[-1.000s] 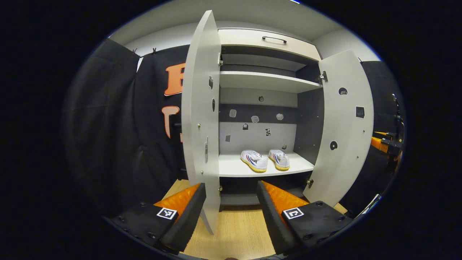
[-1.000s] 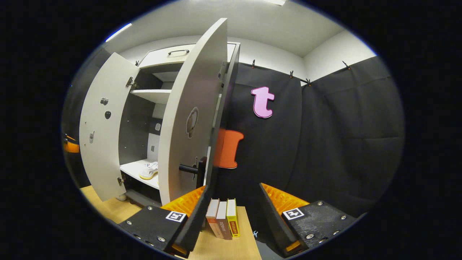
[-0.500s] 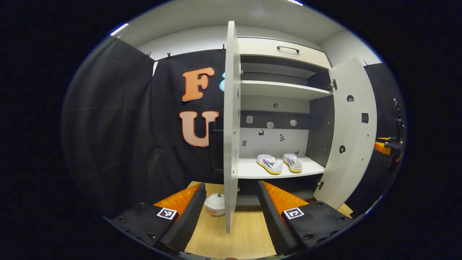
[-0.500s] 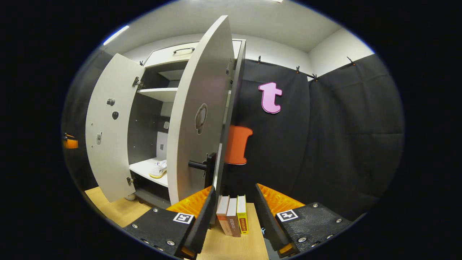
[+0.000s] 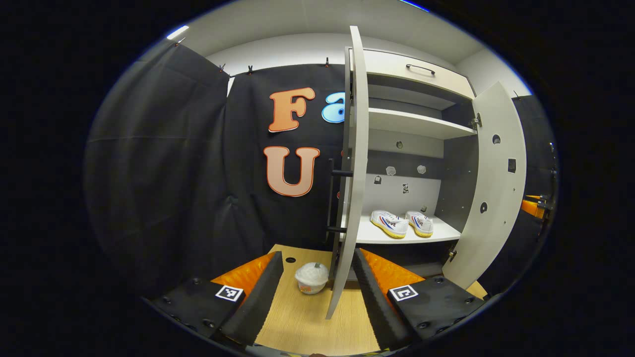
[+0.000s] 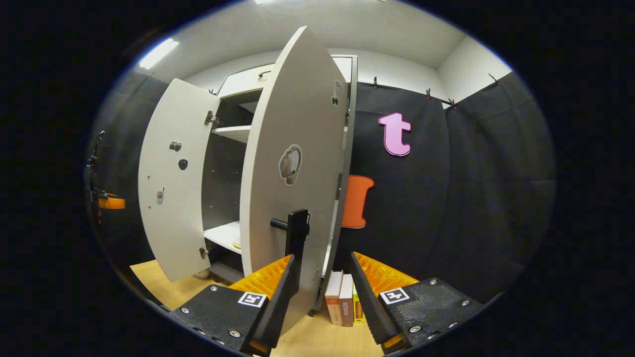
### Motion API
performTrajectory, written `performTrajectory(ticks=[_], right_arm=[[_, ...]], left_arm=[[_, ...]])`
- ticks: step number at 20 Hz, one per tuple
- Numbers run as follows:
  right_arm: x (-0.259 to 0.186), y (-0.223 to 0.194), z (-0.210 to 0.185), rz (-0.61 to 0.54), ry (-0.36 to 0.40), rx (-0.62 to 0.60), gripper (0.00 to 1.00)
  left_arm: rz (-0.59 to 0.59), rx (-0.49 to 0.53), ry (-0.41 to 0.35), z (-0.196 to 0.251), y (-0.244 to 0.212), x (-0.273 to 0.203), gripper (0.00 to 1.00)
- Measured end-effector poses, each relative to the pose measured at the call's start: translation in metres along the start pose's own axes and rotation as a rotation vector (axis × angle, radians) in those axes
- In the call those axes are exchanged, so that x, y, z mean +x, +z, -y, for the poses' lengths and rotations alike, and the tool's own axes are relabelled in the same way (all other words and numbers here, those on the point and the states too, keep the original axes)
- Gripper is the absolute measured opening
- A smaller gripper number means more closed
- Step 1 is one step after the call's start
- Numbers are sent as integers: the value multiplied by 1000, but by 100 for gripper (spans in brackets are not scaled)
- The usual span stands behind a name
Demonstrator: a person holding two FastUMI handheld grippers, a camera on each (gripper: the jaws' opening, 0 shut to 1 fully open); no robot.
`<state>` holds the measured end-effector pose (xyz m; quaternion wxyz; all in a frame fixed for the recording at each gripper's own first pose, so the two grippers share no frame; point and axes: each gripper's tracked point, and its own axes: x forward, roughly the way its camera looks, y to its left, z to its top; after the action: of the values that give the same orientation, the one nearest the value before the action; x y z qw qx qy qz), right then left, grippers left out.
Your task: Grab one shoe with the right hand and put it into the shoe cabinet, grab the other shoe with the left hand and put it into the shoe cabinet; then close the right door with the right hand and the left door with the left hand.
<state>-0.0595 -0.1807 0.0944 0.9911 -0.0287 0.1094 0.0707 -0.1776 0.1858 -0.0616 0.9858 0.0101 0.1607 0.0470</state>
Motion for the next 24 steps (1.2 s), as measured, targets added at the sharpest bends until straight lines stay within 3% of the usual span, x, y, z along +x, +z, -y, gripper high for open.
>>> performTrajectory(ticks=[5,16,17,24], right_arm=[[16,2,-17,14,17,-29,69],[77,7,-104,11,201,28,74],[87,10,-110,19,195,16,78],[130,25,-130,43,173,-24,75]], left_arm=[[-15,2,7,-12,-7,12,92],[-42,18,-28,-20,-18,57,92],[-41,17,-27,-23,-19,58,92],[-27,11,-46,-31,-14,74,91]])
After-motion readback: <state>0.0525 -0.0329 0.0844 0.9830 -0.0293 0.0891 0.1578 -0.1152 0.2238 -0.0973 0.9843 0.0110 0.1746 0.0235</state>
